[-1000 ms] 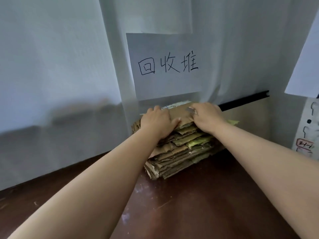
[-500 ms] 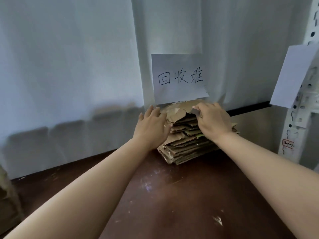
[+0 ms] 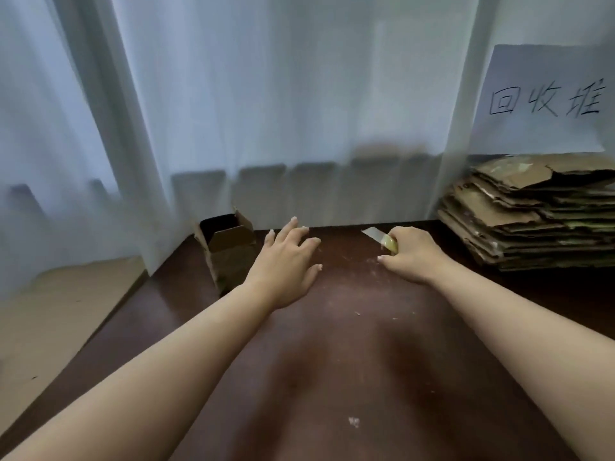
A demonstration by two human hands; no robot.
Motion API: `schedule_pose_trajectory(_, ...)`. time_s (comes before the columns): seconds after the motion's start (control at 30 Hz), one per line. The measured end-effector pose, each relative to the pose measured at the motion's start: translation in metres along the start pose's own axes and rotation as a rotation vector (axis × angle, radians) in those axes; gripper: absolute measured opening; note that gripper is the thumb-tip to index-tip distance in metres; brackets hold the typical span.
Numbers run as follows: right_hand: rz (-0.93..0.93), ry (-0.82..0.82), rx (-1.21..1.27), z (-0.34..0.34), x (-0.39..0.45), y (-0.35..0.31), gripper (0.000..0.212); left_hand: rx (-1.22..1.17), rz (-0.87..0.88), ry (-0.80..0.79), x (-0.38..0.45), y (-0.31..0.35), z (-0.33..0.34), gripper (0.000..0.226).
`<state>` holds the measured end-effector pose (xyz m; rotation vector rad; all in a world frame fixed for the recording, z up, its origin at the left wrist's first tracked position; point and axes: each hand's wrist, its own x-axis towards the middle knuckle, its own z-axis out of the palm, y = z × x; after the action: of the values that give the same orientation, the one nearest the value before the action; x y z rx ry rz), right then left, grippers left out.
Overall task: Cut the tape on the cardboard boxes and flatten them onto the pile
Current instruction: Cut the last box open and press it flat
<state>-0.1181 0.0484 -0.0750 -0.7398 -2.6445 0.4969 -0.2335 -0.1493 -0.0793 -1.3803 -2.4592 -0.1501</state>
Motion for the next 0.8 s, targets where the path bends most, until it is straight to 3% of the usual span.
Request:
schedule_pose_trajectory(0.1, -0.056, -0.03, 0.081, 0.029, 0.009, -0.027, 0.01, -0.004, -0.064, -0.004, -0.022, -0.034, 0.006, 0.051)
schedule_pose_trajectory(0.17, -0.073, 0.007, 0.123, 0.042, 0.015, -0.04, 0.015, -0.024, -0.092, 0.023, -0.031, -0.053, 0.008, 0.051)
schedule_pose_trajectory(0.33, -0.112, 0.013, 0.206, 0.062, 0.027, -0.058, 0.014, 0.043, -0.02, 0.32, -0.031, -0.081, 0.009, 0.054)
schedule_pose_trajectory(0.47, -0.099, 0.011, 0.211, 0.074, 0.03, -0.06, 0.015, -0.016, -0.092, 0.422, -0.013, -0.094, -0.001, 0.058)
schedule_pose_trajectory(0.57, -0.081, -0.01, 0.221, 0.079, 0.028, -0.056, 0.015, -0.179, -0.265, 0.332, -0.002, -0.095, -0.003, 0.068)
schedule_pose_trajectory(0.63, -0.075, -0.022, 0.228, 0.079, 0.026, -0.054, 0.015, -0.12, -0.407, 0.228, 0.001, -0.096, 0.0, 0.073)
schedule_pose_trajectory(0.7, -0.065, -0.024, 0.236, 0.077, 0.023, -0.051, 0.015, -0.011, -0.423, 0.162, 0.0, -0.099, 0.005, 0.054)
schedule_pose_trajectory(0.8, -0.042, -0.01, 0.247, 0.072, 0.018, -0.045, 0.016, -0.052, -0.355, 0.131, -0.008, -0.096, 0.009, 0.025)
